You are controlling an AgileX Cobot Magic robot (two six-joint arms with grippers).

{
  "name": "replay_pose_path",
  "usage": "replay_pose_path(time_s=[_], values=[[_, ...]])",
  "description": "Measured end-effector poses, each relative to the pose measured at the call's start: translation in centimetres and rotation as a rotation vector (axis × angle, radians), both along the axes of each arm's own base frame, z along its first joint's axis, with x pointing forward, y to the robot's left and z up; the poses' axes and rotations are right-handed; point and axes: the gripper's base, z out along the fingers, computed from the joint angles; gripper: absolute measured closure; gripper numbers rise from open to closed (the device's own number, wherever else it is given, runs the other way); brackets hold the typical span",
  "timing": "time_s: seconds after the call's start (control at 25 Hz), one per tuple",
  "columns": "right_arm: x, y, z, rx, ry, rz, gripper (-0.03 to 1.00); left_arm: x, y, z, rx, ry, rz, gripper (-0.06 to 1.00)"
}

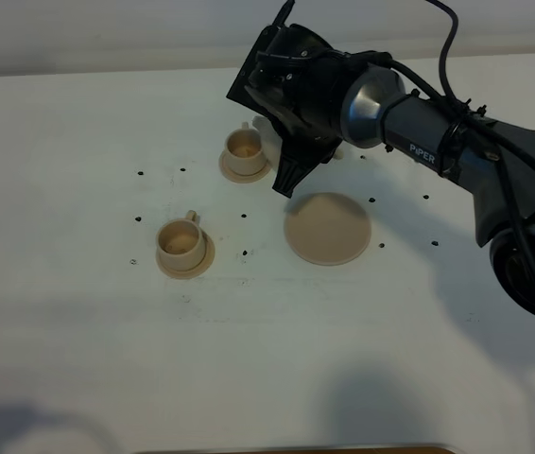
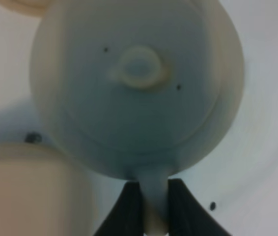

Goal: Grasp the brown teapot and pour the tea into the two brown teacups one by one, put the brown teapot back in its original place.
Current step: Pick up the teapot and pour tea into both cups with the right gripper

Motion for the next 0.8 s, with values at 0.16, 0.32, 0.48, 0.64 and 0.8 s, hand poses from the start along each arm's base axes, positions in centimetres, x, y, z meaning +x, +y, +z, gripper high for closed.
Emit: replay_pose_path(time_s=[0.16,0.32,0.48,0.64,0.8], values=[[0.0,0.0,0.0,-0.018,-0.003,0.013,0.85,0.0,0.0,0.0,0.0,0.0,0.0,0.63],[-0.2,0.2,0.1,-0.035,-0.005,0.033,0.85,0.0,0.0,0.0,0.0,0.0,0.0,0.63],[-0.6,0.8,0.1,-0.046,-0.004,0.062,0.85,0.0,0.0,0.0,0.0,0.0,0.0,0.63],[-0.7,1.0,0.1,-0.055,-0.009,0.073,0.85,0.0,0.0,0.0,0.0,0.0,0.0,0.63],[-0.5,0.9,0.2,-0.077,-0.024,0.082,0.85,0.0,0.0,0.0,0.0,0.0,0.0,0.63]])
